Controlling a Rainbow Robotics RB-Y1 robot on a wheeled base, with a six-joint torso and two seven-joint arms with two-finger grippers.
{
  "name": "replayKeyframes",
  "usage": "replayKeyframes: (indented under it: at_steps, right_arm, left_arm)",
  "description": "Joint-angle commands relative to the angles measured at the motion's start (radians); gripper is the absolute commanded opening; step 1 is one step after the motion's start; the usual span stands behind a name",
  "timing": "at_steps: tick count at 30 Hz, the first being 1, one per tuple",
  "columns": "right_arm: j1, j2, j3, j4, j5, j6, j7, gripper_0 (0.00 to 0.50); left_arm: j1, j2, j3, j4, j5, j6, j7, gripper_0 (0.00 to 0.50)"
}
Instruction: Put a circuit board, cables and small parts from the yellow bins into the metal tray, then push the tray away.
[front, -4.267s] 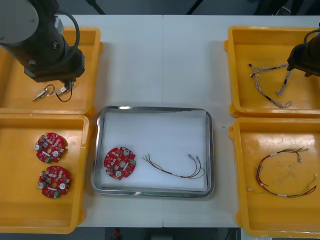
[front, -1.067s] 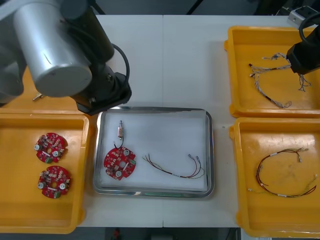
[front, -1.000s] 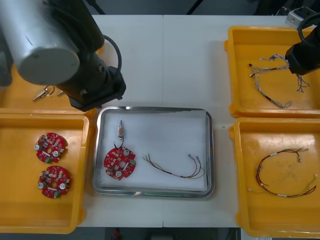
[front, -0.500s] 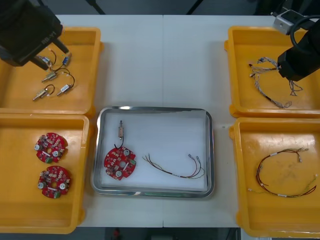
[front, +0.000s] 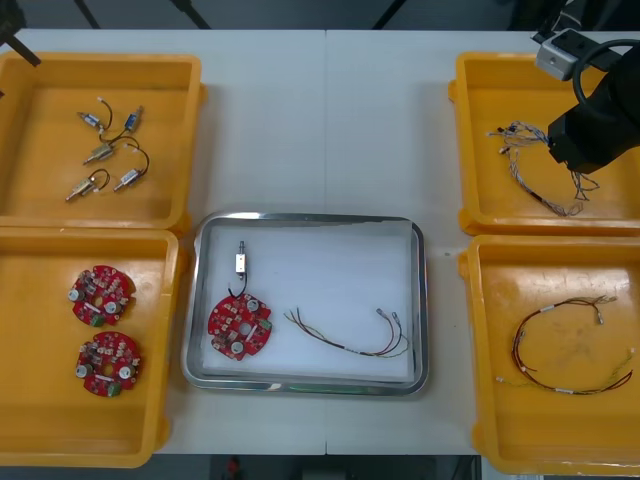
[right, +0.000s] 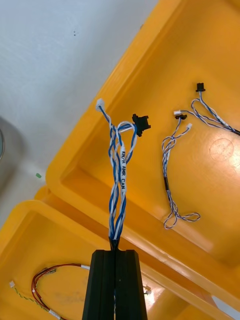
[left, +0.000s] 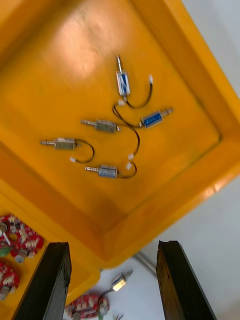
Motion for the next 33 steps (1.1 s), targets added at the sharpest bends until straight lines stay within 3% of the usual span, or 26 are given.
replayKeyframes:
  at_steps: [1, 9, 20, 25, 33]
  right_arm:
    - [0.002, -0.031, -0.028, -0.037, -0.056, -0.025, 0.035, 0.0]
    - [-0.013, -0.031, 0.031, -0.08, -0.142, -0.084, 0.052, 0.0]
    - [-0.093, -0.031, 0.269, -0.14, -0.251, -0.235, 0.067, 0.0]
    - [-0.166, -0.004, 0.433, -0.14, -0.235, -0.333, 0.116, 0.0]
    - [-0.203, 0.047, 0.572, -0.098, -0.2, -0.439, 0.363, 0.0]
  left_arm:
    - [-0.086, -0.012, 0.013, 0.137, -0.079, -0.075, -0.076, 0.5]
    - [-0.197, -0.048, -0.176, 0.38, -0.129, -0.247, -0.128, 0.5]
    - [-0.227, -0.213, -0.199, 0.595, -0.298, -0.42, -0.148, 0.5]
    - [-0.227, -0.282, -0.204, 0.669, -0.418, -0.491, -0.164, 0.5]
    - [-0.227, -0.336, -0.277, 0.781, -0.484, -0.662, -0.178, 0.5]
